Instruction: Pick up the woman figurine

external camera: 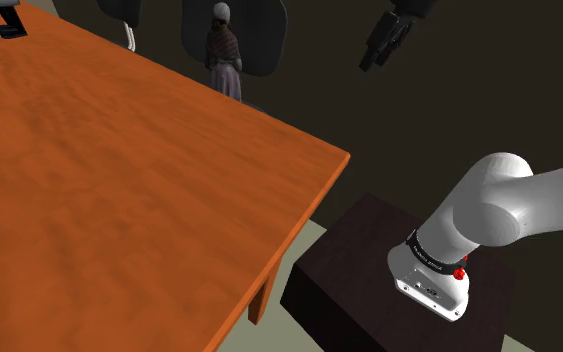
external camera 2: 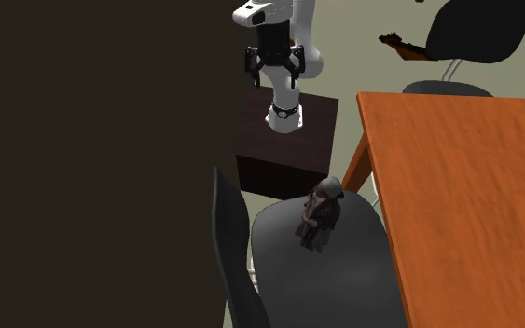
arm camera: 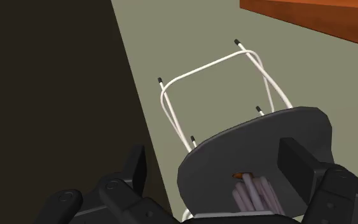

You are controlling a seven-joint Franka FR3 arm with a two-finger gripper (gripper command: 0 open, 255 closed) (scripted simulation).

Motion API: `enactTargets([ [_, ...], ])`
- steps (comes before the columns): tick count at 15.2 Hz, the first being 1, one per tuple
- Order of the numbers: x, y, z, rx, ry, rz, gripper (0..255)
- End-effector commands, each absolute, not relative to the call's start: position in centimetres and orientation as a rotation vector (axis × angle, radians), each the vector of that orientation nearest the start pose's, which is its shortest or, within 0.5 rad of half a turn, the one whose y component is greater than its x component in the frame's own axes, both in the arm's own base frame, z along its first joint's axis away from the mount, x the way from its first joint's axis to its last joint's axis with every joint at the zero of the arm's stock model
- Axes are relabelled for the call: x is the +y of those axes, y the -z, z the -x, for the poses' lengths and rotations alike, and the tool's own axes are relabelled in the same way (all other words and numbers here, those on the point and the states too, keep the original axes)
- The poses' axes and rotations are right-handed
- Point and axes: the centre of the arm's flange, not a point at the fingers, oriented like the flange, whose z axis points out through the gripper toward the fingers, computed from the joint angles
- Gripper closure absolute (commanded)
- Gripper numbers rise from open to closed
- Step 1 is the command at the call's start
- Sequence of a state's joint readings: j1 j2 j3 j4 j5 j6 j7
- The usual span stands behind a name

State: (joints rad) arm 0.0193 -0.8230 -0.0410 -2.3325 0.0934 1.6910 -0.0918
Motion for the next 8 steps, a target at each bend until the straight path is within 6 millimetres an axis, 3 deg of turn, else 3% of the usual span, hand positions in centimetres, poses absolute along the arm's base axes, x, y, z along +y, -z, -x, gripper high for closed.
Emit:
enactTargets([
  [1,-0.3,-62.5,-30.9,-0.117,0.283,3.012,0],
  [8,2.3,-63.9,-39.5,-0.228,0.263,2.939,0],
])
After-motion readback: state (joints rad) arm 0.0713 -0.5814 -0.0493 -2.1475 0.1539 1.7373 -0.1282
